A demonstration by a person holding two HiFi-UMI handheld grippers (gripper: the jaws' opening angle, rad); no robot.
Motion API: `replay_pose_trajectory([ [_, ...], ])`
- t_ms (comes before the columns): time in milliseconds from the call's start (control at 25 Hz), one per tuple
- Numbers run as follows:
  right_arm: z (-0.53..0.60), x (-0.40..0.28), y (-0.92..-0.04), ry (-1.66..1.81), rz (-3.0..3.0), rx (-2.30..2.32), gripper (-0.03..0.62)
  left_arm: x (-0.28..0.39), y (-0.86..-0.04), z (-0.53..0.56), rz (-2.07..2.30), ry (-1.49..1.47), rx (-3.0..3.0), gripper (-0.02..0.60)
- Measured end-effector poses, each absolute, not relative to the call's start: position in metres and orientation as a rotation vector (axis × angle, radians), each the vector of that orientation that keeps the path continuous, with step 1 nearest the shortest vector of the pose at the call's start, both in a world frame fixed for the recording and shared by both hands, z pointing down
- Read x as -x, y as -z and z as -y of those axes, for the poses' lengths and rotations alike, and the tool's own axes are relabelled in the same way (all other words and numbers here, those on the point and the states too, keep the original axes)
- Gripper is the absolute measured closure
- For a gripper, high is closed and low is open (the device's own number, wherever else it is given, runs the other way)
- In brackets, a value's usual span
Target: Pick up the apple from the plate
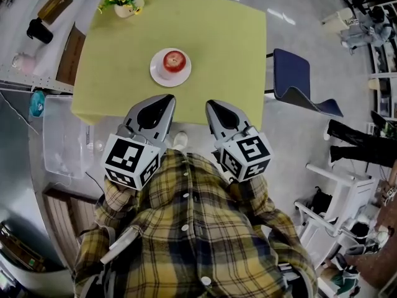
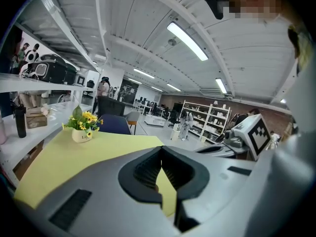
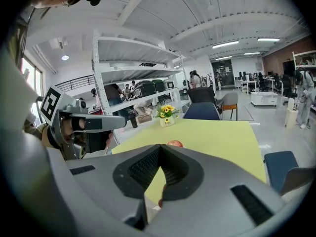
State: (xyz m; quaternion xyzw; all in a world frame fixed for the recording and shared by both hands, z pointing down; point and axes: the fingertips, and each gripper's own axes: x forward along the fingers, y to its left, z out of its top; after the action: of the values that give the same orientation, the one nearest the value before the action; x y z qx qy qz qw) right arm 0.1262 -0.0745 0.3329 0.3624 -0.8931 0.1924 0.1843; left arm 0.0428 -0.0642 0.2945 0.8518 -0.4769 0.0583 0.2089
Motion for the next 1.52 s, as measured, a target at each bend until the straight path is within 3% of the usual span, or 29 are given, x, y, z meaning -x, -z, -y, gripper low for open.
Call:
replay_pose_trajectory([
  [800, 0.199, -0.027, -0.355, -0.63, 2.381, -1.217, 0.597, 0.068, -0.32, 0.201, 1.122, -0.237, -2.422, 0.574],
  [1520, 0.211, -0.044, -0.363, -0.62, 2.325, -1.198, 0.597, 0.033, -0.345, 0.212, 1.027, -0.307, -2.411, 0.574],
])
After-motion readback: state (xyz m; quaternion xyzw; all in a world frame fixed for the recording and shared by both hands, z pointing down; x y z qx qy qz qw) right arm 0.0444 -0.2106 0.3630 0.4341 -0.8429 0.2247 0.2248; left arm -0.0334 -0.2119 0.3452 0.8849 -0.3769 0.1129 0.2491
